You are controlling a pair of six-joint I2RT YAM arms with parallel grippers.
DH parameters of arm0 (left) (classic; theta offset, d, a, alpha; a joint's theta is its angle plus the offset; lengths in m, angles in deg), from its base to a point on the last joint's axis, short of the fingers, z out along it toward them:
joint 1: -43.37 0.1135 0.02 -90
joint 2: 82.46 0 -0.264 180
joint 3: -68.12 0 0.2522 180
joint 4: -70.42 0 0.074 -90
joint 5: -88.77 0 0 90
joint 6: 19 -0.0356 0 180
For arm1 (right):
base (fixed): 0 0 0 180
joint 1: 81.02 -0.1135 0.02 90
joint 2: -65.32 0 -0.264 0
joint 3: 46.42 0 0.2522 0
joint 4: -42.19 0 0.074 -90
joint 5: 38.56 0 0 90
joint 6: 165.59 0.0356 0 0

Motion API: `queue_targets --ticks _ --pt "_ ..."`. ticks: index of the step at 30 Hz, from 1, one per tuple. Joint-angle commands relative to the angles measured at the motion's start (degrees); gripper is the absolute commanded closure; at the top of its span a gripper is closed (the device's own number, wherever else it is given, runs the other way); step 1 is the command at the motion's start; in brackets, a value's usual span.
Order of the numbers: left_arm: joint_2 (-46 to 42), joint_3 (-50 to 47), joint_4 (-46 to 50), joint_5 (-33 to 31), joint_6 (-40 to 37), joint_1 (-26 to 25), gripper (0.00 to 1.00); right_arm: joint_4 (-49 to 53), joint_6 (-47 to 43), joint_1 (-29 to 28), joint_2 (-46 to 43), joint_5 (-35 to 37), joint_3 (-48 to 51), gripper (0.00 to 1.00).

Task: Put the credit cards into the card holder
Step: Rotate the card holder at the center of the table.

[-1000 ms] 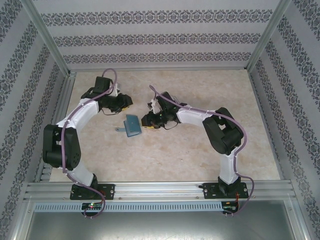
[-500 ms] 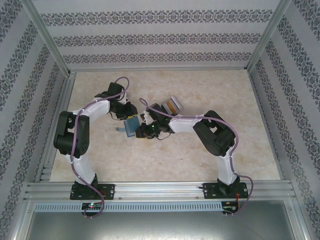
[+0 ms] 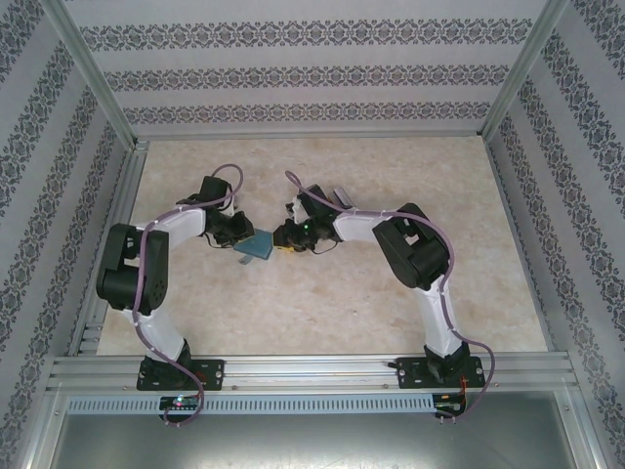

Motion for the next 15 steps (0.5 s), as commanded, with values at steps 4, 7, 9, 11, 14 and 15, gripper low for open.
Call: queue_targets --ticks 4,7,9,11,14,15 --pt "-3.3 -6.7 -1.7 3.1 3.9 -0.9 0.81 -0.5 -0.1 1.5 4.9 -1.9 -9.0 0.71" --pt "-4.4 -8.0 -2.1 3.7 5.2 -1.5 0.81 0.9 -0.1 2.0 7.1 -3.4 -12.8 0.71" --pt "-5.2 -9.0 -2.9 4.2 6.4 -2.0 0.81 2.2 -0.1 2.1 8.7 -5.1 -15.6 0.71" --pt "-5.9 -9.9 -3.9 4.7 7.6 -2.6 0.8 2.9 0.0 2.0 9.8 -6.0 -17.4 0.7" --pt "-7.1 -11.3 -6.1 4.9 10.0 -3.6 0.8 4.0 -0.4 2.0 10.3 -6.5 -18.8 0.7" --pt "-7.5 -11.7 -7.1 5.0 11.0 -4.1 0.8 4.4 -0.5 2.0 10.3 -6.7 -19.2 0.7"
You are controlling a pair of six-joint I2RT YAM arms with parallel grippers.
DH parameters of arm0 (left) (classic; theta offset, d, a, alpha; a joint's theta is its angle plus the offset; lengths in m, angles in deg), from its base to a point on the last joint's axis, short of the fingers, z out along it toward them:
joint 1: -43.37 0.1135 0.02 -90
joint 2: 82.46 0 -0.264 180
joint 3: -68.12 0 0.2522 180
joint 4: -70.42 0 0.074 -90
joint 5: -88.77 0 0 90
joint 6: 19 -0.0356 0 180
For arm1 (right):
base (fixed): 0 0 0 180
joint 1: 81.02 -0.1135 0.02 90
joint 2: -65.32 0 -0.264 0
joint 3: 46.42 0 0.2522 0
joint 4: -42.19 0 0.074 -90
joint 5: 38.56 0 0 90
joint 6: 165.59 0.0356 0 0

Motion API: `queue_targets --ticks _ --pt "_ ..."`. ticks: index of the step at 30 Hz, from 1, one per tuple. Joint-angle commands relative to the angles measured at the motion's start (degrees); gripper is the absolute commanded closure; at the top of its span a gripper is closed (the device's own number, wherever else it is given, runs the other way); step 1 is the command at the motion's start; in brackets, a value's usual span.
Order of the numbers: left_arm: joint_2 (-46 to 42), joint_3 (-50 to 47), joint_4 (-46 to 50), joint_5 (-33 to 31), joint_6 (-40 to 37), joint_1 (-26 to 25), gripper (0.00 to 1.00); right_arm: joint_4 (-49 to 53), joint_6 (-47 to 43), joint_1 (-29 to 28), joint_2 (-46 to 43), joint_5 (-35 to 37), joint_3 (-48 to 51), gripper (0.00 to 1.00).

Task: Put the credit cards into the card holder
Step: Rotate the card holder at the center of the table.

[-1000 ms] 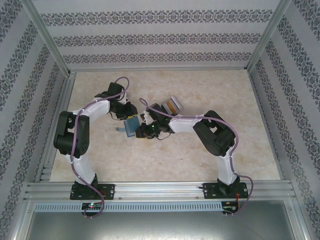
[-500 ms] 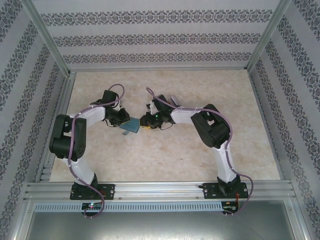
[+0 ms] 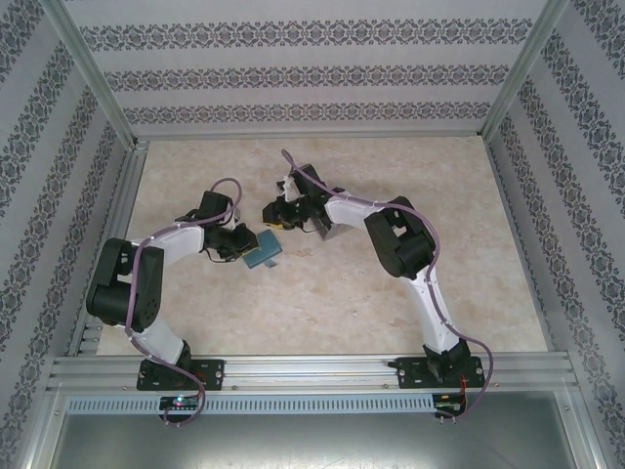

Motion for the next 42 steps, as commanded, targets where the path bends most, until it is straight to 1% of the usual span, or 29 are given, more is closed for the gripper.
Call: queue_targets --ticks 1,6,10,14,17,19,21,23,28,30,33,36,40,42 --pt "-1.4 -2.4 -1.9 1.0 4.6 -2.1 0.8 2.8 -0.8 0.0 1.1 -2.5 -2.6 0.7" --pt "-1.9 -1.8 -3.5 0.6 6.9 -3.5 0.79 7.9 -4.5 0.9 -1.1 -1.5 -4.3 0.68" --pt "-2.8 -0.6 -2.9 0.2 7.5 -3.5 0.77 15.1 -9.5 3.2 -5.3 2.4 -5.5 0.66" --pt "-5.0 -0.4 -3.4 -0.5 9.2 -3.6 0.76 18.7 -12.6 5.5 -10.0 5.7 -4.2 0.64" --pt "-6.6 -0.9 -5.0 -2.0 11.0 -4.0 0.75 20.2 -14.3 6.6 -13.4 7.1 -1.7 0.64" --pt "-6.2 -0.5 -5.7 -2.3 11.6 -4.6 0.74 20.1 -14.9 6.7 -16.0 7.8 1.5 0.64" --pt "-5.2 0.9 -4.4 -1.7 10.7 -4.7 0.74 19.8 -15.1 6.6 -18.7 7.8 5.1 0.64" --pt "-5.0 2.3 -1.3 -2.8 8.5 -4.7 0.73 19.3 -15.2 6.1 -21.9 7.9 9.4 0.64" --pt "-2.6 8.8 7.5 -7.3 0.9 -4.0 0.71 18.1 -15.3 2.3 -29.1 7.7 20.0 0.64" --pt "-0.8 11.0 9.2 -8.6 -1.1 -3.5 0.71 17.7 -14.7 0.0 -30.3 7.2 22.6 0.64" --pt "2.2 12.8 9.6 -8.4 -3.1 -2.4 0.71 15.6 -12.3 -4.1 -31.1 6.5 26.3 0.63" --pt "4.3 12.9 10.1 -11.0 -5.6 -1.5 0.73 11.1 -9.0 -8.0 -31.2 6.3 29.7 0.64" --pt "5.5 10.6 7.7 -8.0 -5.8 0.0 0.76 6.8 -5.2 -12.3 -28.3 6.0 30.4 0.63" --pt "5.4 9.4 6.6 -6.0 -5.3 -0.1 0.76 3.8 -3.3 -13.4 -26.6 6.0 30.6 0.64"
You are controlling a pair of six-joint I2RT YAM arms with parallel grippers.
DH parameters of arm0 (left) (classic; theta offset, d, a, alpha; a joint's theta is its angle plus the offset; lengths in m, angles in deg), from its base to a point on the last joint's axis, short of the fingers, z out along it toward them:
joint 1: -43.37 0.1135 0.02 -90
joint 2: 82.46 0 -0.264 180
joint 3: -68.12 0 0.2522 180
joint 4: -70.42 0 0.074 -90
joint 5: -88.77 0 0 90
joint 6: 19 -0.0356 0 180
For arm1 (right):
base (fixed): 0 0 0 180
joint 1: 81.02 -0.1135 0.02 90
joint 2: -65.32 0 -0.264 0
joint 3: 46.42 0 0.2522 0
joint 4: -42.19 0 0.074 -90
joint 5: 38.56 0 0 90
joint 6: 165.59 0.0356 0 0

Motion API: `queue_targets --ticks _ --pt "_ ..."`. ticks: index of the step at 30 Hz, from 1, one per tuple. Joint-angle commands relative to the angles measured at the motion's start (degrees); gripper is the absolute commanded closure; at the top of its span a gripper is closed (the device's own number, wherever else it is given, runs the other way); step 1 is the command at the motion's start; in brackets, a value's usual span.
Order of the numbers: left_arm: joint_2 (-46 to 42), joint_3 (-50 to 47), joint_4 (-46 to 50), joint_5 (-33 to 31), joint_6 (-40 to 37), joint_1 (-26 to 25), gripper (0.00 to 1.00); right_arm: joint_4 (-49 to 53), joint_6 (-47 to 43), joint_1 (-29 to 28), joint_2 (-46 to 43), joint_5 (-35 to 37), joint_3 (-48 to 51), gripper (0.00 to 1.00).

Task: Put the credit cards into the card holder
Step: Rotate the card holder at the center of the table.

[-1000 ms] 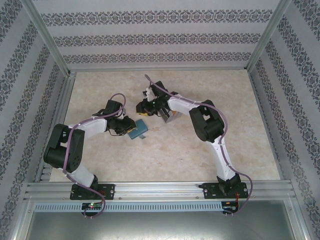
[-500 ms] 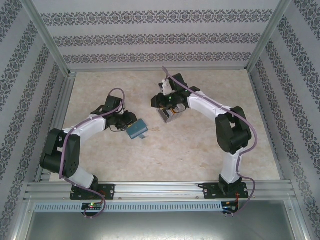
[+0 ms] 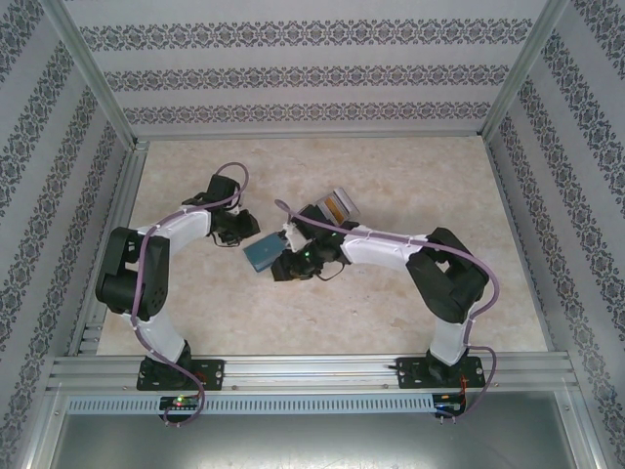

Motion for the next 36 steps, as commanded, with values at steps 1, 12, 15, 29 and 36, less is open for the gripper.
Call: queue_targets --ticks 1,12,15,29,36 --pt "0.0 -2.1 -0.3 2.6 -1.8 0.4 0.76 -7.5 4.6 -1.0 2.7 -0.2 0.4 0.64" --pt "-6.0 -10.4 -1.6 4.3 0.4 0.4 0.76 -8.0 4.1 3.7 7.7 3.9 -3.1 0.64" --pt "-8.4 -13.3 -3.5 5.6 2.6 0.3 0.76 -7.3 2.8 6.4 7.2 4.5 -2.7 0.64" --pt "-11.2 -13.7 -4.8 2.8 6.8 -3.8 0.75 8.9 -9.9 13.1 5.1 6.9 -10.5 0.63" --pt "-11.1 -8.1 1.3 -1.4 3.4 -3.7 0.75 18.9 -15.8 12.4 10.8 11.1 -22.1 0.64"
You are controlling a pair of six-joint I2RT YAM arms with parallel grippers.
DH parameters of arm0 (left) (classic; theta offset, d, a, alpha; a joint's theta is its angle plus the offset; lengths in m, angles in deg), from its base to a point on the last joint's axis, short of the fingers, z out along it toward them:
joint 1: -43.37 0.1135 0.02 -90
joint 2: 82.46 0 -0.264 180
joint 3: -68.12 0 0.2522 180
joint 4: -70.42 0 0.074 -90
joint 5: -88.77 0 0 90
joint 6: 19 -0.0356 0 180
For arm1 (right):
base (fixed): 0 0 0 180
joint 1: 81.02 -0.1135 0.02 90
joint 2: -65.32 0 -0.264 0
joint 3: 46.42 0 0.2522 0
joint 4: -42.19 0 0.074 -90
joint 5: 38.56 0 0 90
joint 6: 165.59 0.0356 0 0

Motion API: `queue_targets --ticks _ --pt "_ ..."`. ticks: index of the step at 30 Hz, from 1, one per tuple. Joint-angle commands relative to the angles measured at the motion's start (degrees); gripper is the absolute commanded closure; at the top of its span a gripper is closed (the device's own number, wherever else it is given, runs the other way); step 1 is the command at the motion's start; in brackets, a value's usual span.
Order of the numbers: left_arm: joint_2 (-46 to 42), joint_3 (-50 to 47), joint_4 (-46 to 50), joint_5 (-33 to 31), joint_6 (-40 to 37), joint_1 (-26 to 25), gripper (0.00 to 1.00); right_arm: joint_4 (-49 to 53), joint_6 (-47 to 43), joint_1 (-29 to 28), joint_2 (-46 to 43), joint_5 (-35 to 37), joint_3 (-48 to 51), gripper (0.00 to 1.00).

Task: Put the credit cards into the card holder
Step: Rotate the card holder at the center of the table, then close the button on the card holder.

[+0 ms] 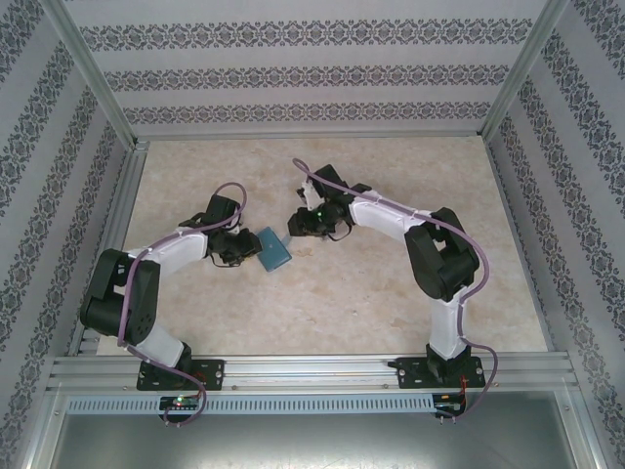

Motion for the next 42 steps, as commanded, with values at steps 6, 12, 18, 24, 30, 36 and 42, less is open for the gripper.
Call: queue_targets --ticks 6,12,18,24,30,36,42 --pt "0.7 4.3 3.1 -2.9 -2.4 0.0 0.74 10.9 -6.4 -0.6 7.1 3.7 -10.8 0.65" --pt "3.7 4.8 1.4 -1.4 -2.4 0.0 0.74 12.5 -6.9 -0.9 9.3 3.5 -12.7 0.66" --pt "5.5 5.7 1.5 -0.5 -2.8 0.0 0.74 12.3 -6.6 -0.8 10.0 3.4 -13.2 0.69" --pt "6.2 6.0 1.6 -0.4 -2.9 0.0 0.74 12.3 -6.4 -0.9 10.8 2.1 -14.5 0.69" --pt "7.1 6.3 1.2 0.3 -2.9 0.0 0.74 12.6 -6.7 -0.7 11.6 2.2 -14.9 0.72" --pt "7.8 6.9 1.4 0.6 -3.0 0.0 0.74 12.3 -6.5 -0.6 12.0 1.8 -14.8 0.76" --pt "8.2 6.8 1.2 0.7 -3.0 0.0 0.74 12.5 -6.8 -0.7 12.0 1.6 -15.0 0.79"
